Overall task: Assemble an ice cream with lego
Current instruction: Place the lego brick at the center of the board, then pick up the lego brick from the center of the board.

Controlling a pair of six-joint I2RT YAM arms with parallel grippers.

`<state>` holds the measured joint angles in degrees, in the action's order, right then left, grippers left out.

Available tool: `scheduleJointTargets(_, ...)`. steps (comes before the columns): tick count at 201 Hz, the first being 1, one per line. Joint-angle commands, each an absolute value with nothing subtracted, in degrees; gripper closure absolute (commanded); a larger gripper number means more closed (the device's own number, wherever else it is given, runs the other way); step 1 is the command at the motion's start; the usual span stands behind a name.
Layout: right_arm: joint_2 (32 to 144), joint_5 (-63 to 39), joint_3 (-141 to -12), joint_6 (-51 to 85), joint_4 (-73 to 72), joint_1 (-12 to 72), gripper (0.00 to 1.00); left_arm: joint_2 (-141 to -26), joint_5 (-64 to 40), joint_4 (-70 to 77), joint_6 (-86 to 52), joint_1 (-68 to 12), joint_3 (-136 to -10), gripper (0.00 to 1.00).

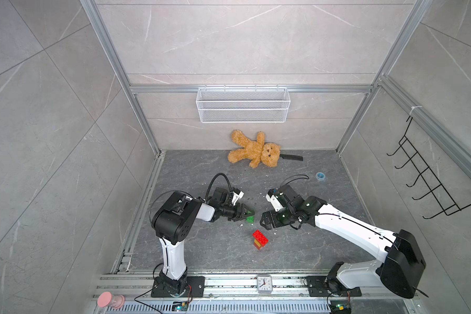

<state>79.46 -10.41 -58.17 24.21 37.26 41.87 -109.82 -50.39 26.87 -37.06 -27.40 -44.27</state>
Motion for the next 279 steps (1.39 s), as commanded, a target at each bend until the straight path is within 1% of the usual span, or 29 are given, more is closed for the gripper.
scheduleJointTargets(1,82.55,-11.06,-61.34,24.78,37.78,41.67,0.13,-107.20,-43.36,19.52,-34.26,-25.77,-42.73,0.33)
scheduleJointTargets(8,83.71,-10.87,-62.17,25.48,37.83,41.64,0.14,-105.24,-41.74,16.25,-32.66,-25.71,-43.44,0.29)
scheduleJointTargets(12,84.39,-10.69,-62.68,25.97,37.84,41.66,0.15,-104.11,-40.52,14.20,-31.67,-25.72,-43.84,0.26)
scheduleJointTargets(17,85.34,-10.35,-63.45,26.57,37.87,41.66,0.16,-102.70,-38.81,11.68,-30.80,-25.75,-44.25,0.19)
scheduleJointTargets(20,85.92,-10.08,-63.91,26.96,37.91,41.65,0.17,-101.93,-37.68,10.33,-30.41,-25.72,-44.54,0.18)
scheduleJointTargets(45,92.04,-9.31,-68.72,30.08,38.52,41.65,0.22,-96.06,-28.66,1.39,-27.30,-25.50,-45.51,0.10)
scheduleJointTargets(54,94.44,-9.40,-70.32,30.73,38.46,41.66,0.25,-94.08,-27.06,-0.17,-26.91,-25.23,-45.21,0.08)
scheduleJointTargets(83,102.02,-10.50,-75.86,31.64,39.13,42.17,0.30,-85.44,-20.52,-4.74,-27.61,-24.07,-41.93,0.08)
scheduleJointTargets(103,106.90,-10.57,-80.06,31.39,41.49,42.53,0.30,-77.29,-15.77,-8.10,-28.32,-23.91,-38.26,0.10)
scheduleJointTargets(123,111.37,-10.33,-83.98,30.97,44.65,43.02,0.30,-69.74,-14.03,-10.53,-29.32,-23.75,-34.59,0.10)
scheduleJointTargets(143,114.88,-11.07,-86.39,30.79,45.45,43.18,0.30,-64.95,-13.49,-12.94,-29.72,-23.49,-32.31,0.10)
scheduleJointTargets(169,119.69,-11.55,-91.10,29.85,47.36,43.29,0.28,-62.03,-12.84,-15.07,-29.89,-23.38,-30.43,0.10)
scheduleJointTargets(217,127.75,-11.86,-101.73,26.61,52.21,44.98,0.28,-58.72,-11.55,-16.58,-29.71,-23.12,-28.65,0.10)
scheduleJointTargets(245,130.36,-6.84,-106.84,24.78,56.85,46.25,0.32,-56.98,-10.59,-17.97,-29.39,-23.03,-28.61,0.10)
scheduleJointTargets(279,132.18,-2.47,-109.24,21.85,62.12,48.02,0.40,-56.71,-10.81,-18.15,-29.49,-22.96,-28.45,0.10)
